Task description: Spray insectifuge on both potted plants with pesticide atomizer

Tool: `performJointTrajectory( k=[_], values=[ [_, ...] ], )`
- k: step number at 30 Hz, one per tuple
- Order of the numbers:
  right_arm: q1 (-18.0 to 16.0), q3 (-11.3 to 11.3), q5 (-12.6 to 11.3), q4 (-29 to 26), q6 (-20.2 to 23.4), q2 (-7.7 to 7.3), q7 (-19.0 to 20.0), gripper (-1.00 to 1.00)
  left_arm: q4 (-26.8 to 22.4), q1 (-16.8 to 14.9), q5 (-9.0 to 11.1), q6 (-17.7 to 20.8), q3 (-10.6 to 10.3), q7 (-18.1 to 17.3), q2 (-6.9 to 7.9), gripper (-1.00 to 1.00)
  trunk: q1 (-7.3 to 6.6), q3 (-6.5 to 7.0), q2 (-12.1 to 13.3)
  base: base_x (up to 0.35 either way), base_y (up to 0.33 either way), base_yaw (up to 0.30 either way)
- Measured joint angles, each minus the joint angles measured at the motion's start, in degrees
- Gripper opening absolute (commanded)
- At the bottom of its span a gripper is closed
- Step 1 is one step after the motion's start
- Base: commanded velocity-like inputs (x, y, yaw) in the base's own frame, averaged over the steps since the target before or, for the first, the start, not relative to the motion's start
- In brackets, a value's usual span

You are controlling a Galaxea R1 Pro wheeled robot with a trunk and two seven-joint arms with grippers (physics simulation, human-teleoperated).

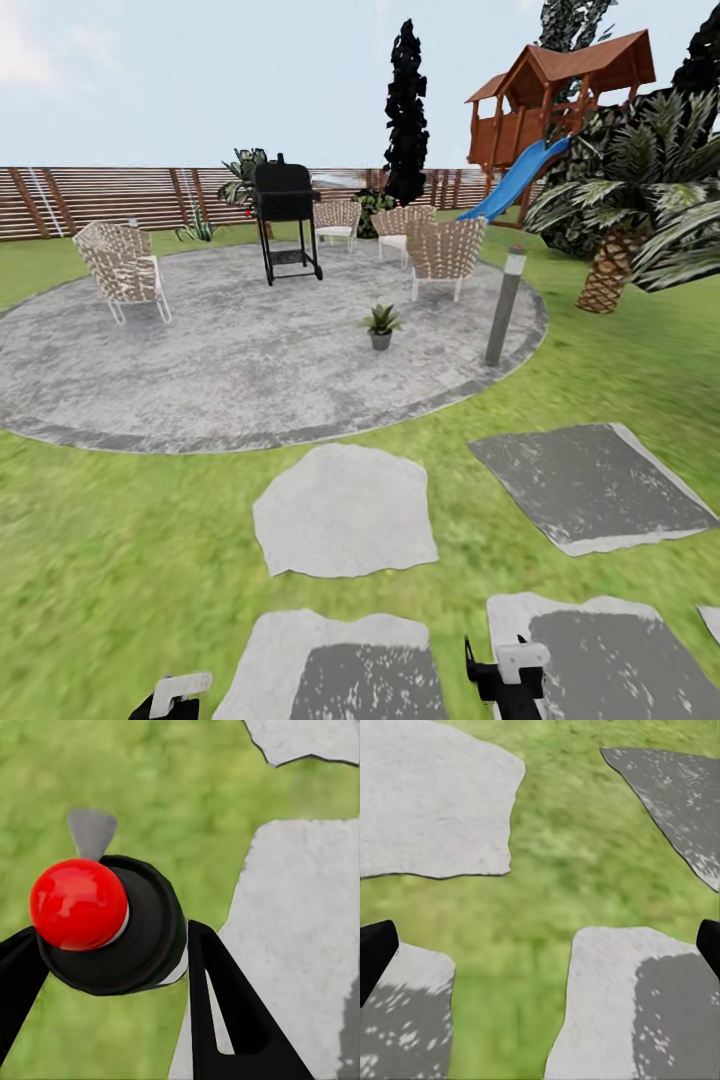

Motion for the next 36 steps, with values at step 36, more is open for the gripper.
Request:
performJointTrajectory(
  k=[36],
  values=[
    [0.0, 0.0, 0.0, 0.0, 0.0, 0.0, 0.0, 1.0, 0.1, 0.0, 0.0, 0.0, 0.0, 0.0, 0.0, -1.0, 0.0, 0.0, 0.0, 0.328, 0.098, 0.0]
  ],
)
